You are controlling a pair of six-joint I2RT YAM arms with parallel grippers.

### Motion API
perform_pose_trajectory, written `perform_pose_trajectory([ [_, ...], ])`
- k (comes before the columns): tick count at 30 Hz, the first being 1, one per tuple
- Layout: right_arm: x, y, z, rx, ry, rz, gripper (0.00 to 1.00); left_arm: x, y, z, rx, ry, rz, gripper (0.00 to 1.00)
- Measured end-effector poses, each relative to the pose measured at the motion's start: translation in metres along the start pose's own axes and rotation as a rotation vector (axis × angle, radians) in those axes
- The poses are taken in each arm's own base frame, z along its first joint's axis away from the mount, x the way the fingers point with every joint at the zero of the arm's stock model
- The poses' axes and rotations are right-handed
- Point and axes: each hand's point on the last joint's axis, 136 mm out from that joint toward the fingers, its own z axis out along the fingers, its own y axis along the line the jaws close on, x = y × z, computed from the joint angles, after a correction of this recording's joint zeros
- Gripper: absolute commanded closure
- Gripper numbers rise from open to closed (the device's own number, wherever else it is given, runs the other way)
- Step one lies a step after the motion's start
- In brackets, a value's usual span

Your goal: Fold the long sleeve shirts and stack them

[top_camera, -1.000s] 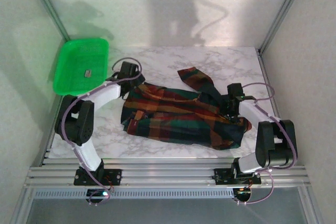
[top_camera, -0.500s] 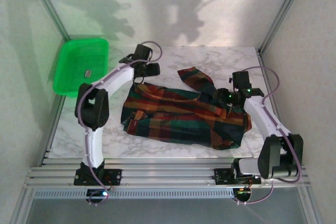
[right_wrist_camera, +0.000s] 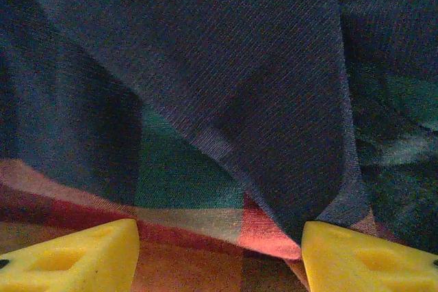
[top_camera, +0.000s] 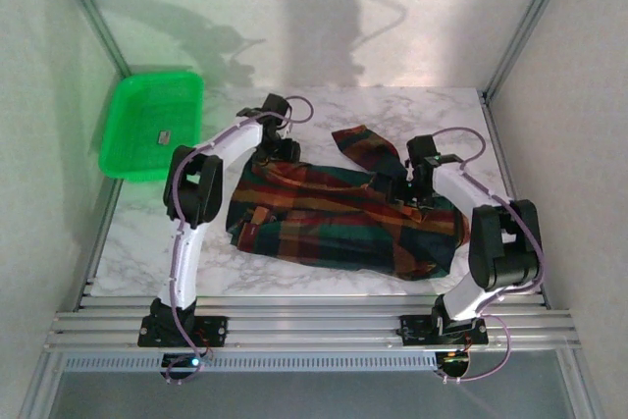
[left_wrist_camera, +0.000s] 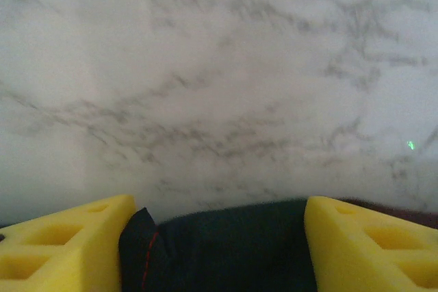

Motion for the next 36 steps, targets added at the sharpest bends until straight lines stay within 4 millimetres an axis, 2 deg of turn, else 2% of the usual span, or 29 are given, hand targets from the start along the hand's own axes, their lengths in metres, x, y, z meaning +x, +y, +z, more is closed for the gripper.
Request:
perform_pose_trajectory([
  [3,-0.001,-0.005,0.011,0.042,0.031,0.009,0.38,0.02,-0.002,0.001,0.054,0.05,-0.001,0.54],
  [8,0.001,-0.015,0.029,0.114,0.089,0.036,0.4,0.033,-0.006,-0.005,0.125,0.084,-0.014,0.89],
  [9,0.001,-0.017,0.032,0.129,0.098,0.044,0.4,0.035,-0.006,-0.005,0.138,0.09,-0.018,0.93],
  [13,-0.006,-0.022,0.035,0.186,0.11,0.077,0.41,0.038,-0.009,-0.006,0.188,0.092,-0.039,1.0],
  [15,-0.009,-0.024,0.035,0.209,0.107,0.095,0.42,0.036,-0.009,-0.011,0.2,0.08,-0.052,1.0],
  [19,-0.012,-0.026,0.036,0.235,0.1,0.127,0.46,0.028,-0.002,-0.034,0.205,0.012,-0.099,1.0],
  [21,-0.012,-0.027,0.037,0.246,0.103,0.14,0.53,0.023,0.005,-0.051,0.201,-0.048,-0.147,1.0],
  [26,-0.014,-0.027,0.037,0.271,0.095,0.178,0.58,0.02,0.033,-0.088,0.175,-0.189,-0.285,1.0],
  [28,-0.016,-0.027,0.038,0.273,0.094,0.192,0.58,0.022,0.039,-0.091,0.172,-0.213,-0.324,1.0],
  [31,-0.017,-0.027,0.038,0.278,0.092,0.2,0.56,0.025,0.045,-0.082,0.145,-0.215,-0.364,0.98],
  [34,-0.02,-0.026,0.039,0.275,0.088,0.204,0.5,0.023,0.054,-0.075,0.107,-0.227,-0.394,0.89],
  [35,-0.021,-0.026,0.039,0.273,0.085,0.205,0.47,0.021,0.057,-0.073,0.095,-0.233,-0.404,0.74],
  [36,-0.021,-0.026,0.039,0.275,0.082,0.208,0.45,0.015,0.063,-0.071,0.072,-0.244,-0.417,0.52],
])
